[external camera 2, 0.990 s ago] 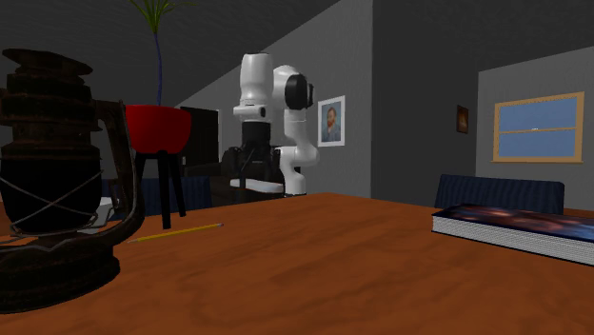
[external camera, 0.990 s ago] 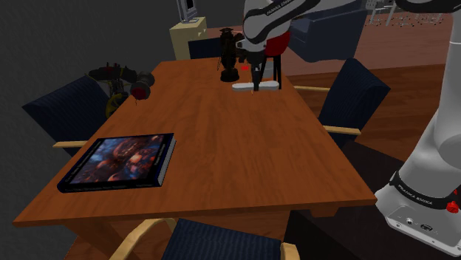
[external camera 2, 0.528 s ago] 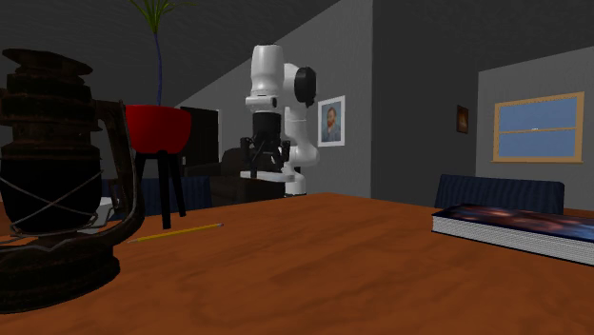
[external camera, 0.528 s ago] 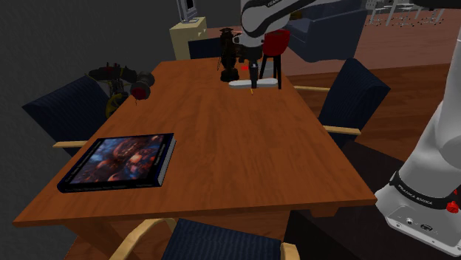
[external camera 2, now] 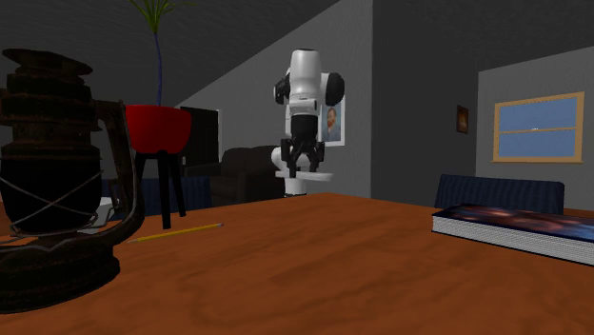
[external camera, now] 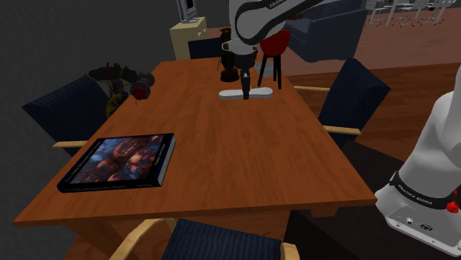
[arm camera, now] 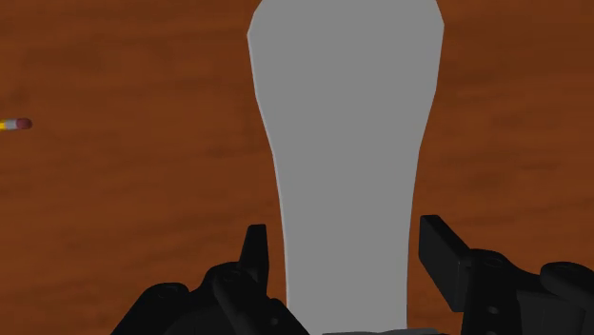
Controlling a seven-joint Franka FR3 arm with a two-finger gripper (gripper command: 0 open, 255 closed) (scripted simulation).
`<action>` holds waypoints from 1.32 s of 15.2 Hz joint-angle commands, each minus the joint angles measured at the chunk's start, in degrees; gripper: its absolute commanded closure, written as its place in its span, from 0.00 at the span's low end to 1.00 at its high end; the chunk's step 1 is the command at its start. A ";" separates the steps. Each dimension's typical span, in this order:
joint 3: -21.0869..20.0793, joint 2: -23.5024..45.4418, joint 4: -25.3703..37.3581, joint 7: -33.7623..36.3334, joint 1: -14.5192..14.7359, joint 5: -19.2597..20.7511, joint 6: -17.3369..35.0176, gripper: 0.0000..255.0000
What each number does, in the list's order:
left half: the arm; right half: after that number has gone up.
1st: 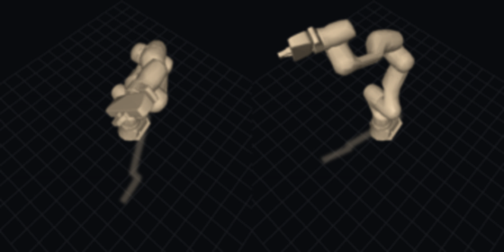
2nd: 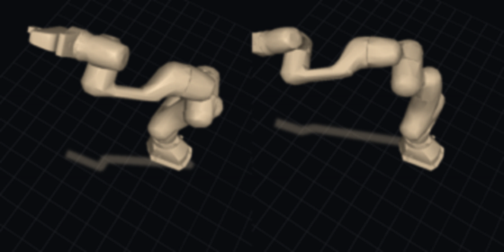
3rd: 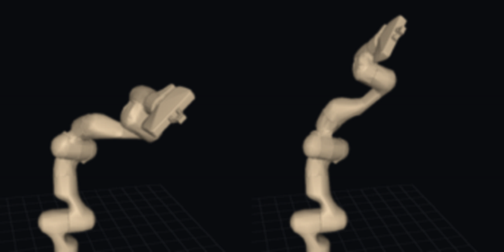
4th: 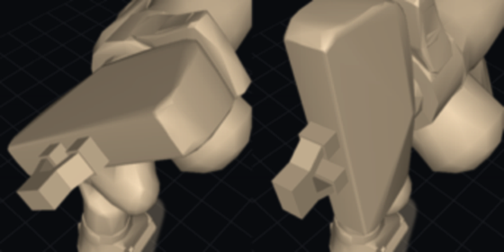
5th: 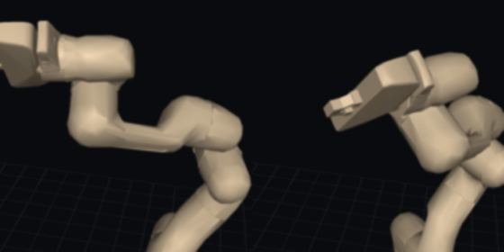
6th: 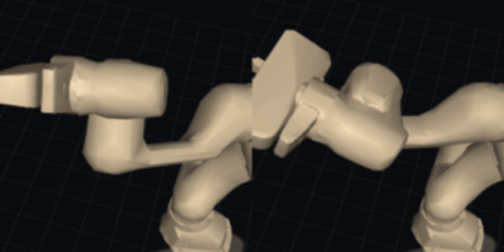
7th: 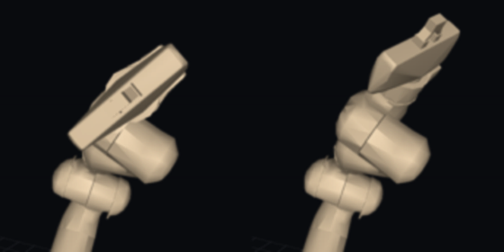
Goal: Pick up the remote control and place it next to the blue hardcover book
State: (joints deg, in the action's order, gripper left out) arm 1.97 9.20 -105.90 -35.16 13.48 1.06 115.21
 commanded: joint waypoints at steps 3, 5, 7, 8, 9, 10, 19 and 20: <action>-2.07 -1.74 -2.01 5.19 2.89 0.38 0.19 1.00; -3.19 -2.27 -2.69 7.84 4.35 0.53 0.27 1.00; -4.33 -2.61 -3.10 10.49 5.82 0.66 0.29 1.00; -4.92 -2.69 -3.20 11.83 6.54 0.73 0.27 1.00; -5.49 -2.73 -3.24 13.16 7.27 0.79 0.24 1.00; -6.06 -2.72 -3.21 14.50 8.01 0.86 0.19 1.00; -11.12 -0.24 0.08 26.54 14.71 1.83 -0.99 1.00; -11.65 0.29 0.78 27.88 15.48 2.00 -1.21 1.00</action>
State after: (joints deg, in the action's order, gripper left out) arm -9.03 9.01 -105.48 -8.97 28.04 2.88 113.91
